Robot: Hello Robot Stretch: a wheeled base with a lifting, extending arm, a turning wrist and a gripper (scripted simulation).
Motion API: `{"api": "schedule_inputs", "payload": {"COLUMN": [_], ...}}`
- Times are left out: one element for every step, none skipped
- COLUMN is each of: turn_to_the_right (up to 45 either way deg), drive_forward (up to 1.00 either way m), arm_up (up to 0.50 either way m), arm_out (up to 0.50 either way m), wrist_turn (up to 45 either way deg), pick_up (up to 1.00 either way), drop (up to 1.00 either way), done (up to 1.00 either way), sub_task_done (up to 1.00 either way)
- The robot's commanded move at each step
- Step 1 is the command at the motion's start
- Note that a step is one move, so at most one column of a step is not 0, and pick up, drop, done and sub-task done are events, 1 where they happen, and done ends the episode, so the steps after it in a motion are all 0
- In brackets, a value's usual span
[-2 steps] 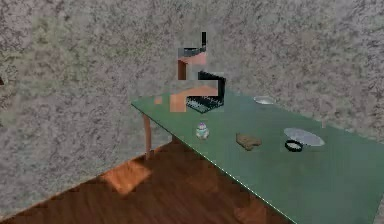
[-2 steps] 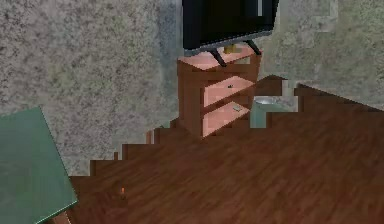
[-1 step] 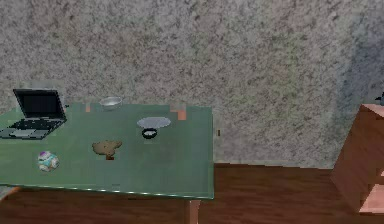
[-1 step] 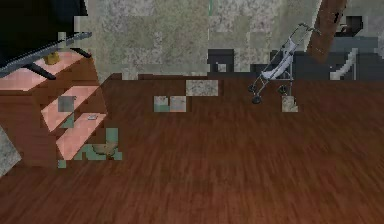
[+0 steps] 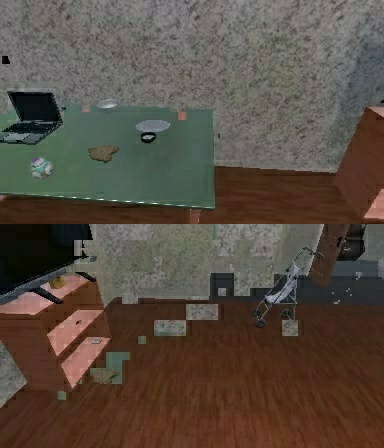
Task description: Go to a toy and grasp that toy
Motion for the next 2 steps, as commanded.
{"api": "schedule_inputs", "payload": {"turn_to_the_right": [-45.0,-45.0], "drive_forward": [0.0,0.0], "arm_up": [0.0,0.0], "arm_out": [0.0,0.0], "wrist_turn": [0.0,0.0], "pick_up": [0.0,0.0], "drop": [0.0,0.0], "done": [0.0,0.0], "sub_task_done": [0.0,0.0]}}
